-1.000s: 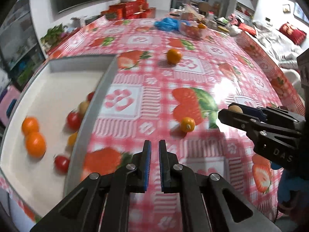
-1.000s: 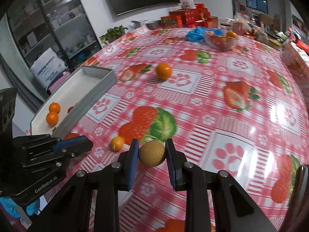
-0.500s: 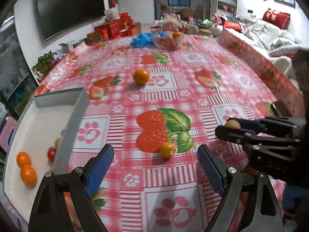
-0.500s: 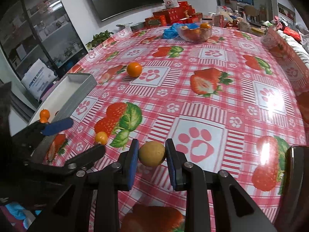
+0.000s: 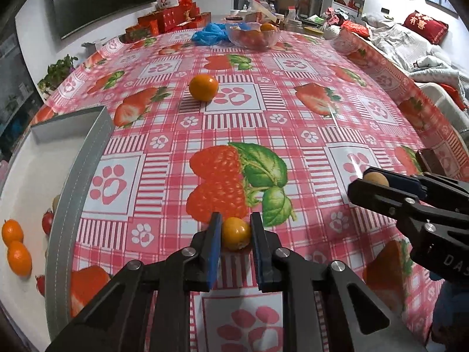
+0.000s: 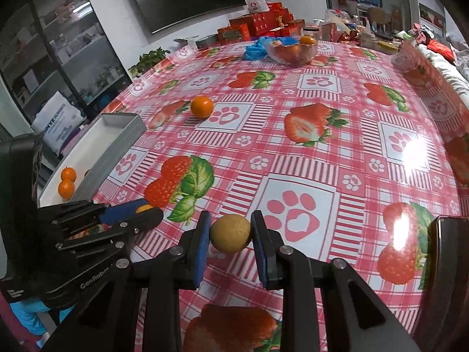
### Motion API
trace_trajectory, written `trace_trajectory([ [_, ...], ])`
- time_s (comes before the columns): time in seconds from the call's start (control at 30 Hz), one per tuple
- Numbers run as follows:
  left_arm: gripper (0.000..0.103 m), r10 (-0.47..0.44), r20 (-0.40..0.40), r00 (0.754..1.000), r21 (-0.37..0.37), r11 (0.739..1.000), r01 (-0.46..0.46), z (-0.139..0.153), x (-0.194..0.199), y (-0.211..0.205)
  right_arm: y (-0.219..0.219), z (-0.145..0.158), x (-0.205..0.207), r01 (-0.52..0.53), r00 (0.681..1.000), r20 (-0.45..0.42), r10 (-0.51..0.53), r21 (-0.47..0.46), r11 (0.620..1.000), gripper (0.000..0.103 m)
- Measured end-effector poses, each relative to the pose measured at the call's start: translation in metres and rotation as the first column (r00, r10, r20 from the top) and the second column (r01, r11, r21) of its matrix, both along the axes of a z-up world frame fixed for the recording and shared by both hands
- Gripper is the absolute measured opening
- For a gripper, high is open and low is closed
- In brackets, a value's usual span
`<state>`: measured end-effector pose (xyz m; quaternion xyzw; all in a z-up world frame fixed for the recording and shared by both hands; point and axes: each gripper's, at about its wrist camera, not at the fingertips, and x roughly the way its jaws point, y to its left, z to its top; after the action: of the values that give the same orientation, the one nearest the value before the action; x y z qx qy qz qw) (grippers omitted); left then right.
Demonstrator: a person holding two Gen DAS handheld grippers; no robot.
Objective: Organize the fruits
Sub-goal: 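Carry the held tomato and kiwi toward the white tray with both tools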
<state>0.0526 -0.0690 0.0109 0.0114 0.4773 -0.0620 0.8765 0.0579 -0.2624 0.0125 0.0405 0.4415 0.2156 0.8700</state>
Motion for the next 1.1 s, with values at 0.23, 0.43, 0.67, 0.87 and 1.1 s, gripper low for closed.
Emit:
trace_trajectory([
  [0.23, 0.021, 0.02, -0.004, 1.0, -0.034, 0.999, -0.02, 0.007, -0.01, 0.017, 0.013, 0.006, 0.001, -0.023, 1.0, 0.003, 0.023, -0.008, 1.0, 0.03],
  [0.43, 0.021, 0.035, 0.025, 0.999, -0.029, 0.999, -0.034, 0.024, -0.015, 0.034, 0.035, 0.015, 0.002, -0.057, 0.998, 0.013, 0.057, -0.016, 0.998, 0.03],
  [0.67, 0.021, 0.079, 0.05, 0.996, -0.007, 0.997, -0.078, 0.038, -0.02, 0.06, 0.063, 0.023, 0.001, -0.1, 0.995, 0.018, 0.1, -0.028, 0.995, 0.03],
  [0.87, 0.021, 0.116, 0.066, 0.991, 0.0, 0.993, -0.116, 0.043, -0.02, 0.082, 0.084, 0.03, 0.002, -0.13, 0.991, 0.026, 0.131, -0.039, 0.991, 0.03],
  [1.1, 0.021, 0.159, 0.069, 0.985, -0.003, 0.987, -0.159, 0.044, -0.019, 0.106, 0.111, 0.036, 0.006, -0.166, 0.986, 0.021, 0.167, -0.043, 0.985, 0.03],
])
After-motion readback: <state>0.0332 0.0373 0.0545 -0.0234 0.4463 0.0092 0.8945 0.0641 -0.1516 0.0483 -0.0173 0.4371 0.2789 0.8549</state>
